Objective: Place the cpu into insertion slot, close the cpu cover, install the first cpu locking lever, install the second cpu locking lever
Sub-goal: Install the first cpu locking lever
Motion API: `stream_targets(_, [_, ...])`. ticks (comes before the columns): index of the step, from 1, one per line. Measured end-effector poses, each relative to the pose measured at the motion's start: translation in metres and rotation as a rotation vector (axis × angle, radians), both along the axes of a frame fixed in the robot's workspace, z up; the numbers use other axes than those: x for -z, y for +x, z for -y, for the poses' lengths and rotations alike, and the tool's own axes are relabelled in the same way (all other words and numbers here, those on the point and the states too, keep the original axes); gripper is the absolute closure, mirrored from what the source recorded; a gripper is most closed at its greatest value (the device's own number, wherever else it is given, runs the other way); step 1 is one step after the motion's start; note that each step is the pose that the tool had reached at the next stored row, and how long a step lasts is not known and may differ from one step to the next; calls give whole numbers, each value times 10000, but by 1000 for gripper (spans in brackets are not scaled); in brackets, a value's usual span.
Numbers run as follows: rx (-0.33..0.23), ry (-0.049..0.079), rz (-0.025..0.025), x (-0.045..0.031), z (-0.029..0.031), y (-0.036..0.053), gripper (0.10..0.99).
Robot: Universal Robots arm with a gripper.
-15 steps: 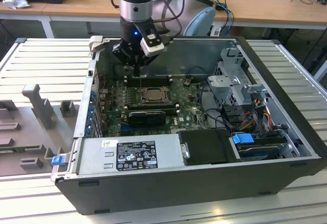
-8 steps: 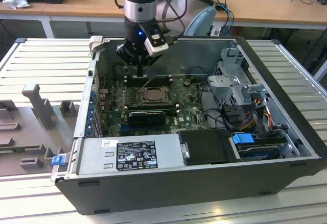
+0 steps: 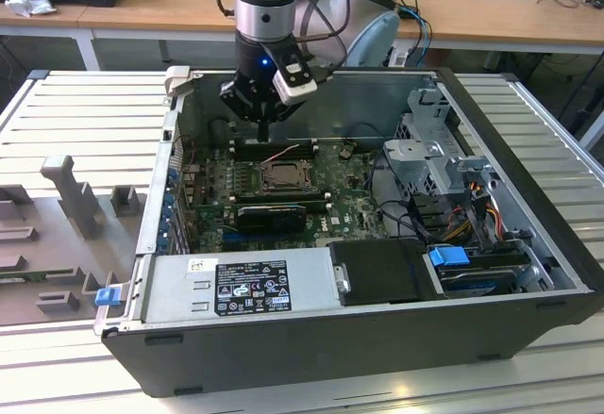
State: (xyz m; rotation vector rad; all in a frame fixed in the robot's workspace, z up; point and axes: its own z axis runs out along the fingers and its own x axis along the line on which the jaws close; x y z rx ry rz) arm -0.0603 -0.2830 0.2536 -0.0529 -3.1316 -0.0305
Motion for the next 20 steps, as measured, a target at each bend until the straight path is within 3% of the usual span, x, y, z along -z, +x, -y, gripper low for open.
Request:
stream_targets(2, [0,-3,2,13,0,104,980])
stream_targets(3, [-1,62,0,14,1,133,980])
stream_targets(4, [0,223,0,20,1,147,980])
stream_targets(5, [0,238,3,41,1,153,980])
stream_targets(12, [-10,236,1,216,-11,236,980])
stream_targets(20, [-328,276,26,264,-37,260,980])
